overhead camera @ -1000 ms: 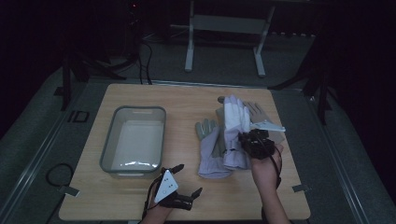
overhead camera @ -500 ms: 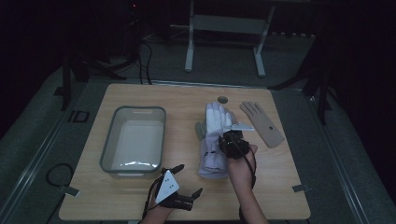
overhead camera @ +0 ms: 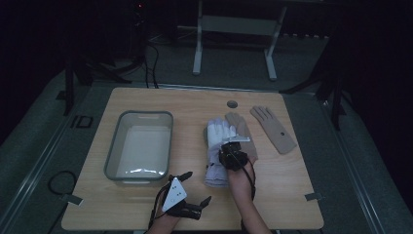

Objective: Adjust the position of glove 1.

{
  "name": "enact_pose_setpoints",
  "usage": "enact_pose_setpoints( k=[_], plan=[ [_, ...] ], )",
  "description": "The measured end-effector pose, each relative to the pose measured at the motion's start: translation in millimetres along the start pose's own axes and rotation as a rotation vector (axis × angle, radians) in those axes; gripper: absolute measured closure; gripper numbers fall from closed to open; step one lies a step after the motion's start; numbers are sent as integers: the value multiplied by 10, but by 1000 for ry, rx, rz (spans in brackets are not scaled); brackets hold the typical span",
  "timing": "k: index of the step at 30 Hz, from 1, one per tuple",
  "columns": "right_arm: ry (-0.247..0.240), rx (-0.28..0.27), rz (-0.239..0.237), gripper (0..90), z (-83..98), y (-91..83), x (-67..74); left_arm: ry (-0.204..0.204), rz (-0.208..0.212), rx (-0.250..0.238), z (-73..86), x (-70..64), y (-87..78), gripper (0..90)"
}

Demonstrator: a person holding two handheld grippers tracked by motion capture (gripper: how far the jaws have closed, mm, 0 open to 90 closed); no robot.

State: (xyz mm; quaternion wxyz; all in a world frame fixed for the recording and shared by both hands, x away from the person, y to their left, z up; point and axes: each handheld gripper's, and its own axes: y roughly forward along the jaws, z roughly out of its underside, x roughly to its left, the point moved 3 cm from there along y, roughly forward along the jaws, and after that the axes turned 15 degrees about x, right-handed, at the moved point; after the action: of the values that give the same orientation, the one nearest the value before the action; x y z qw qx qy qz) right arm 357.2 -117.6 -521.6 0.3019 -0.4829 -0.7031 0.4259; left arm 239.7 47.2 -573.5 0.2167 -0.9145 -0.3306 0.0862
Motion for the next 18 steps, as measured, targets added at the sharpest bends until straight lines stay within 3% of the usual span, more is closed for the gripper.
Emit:
enact_pose_setpoints(
  k=[5,8,13,18],
  plan=[
    [-44,6,-2,787,-12,38,87,-2,3,2,-1,4,1,4],
    [-149,20,-8,772,-42,117,140,-5,11,-3,-1,9,1,4],
    [-209,21,-37,754,-59,134,90,-6,15,1,-3,11,5,4],
    [-214,15,-70,656,-86,66,56,-6,20,-11,-1,14,1,5]
  ],
)
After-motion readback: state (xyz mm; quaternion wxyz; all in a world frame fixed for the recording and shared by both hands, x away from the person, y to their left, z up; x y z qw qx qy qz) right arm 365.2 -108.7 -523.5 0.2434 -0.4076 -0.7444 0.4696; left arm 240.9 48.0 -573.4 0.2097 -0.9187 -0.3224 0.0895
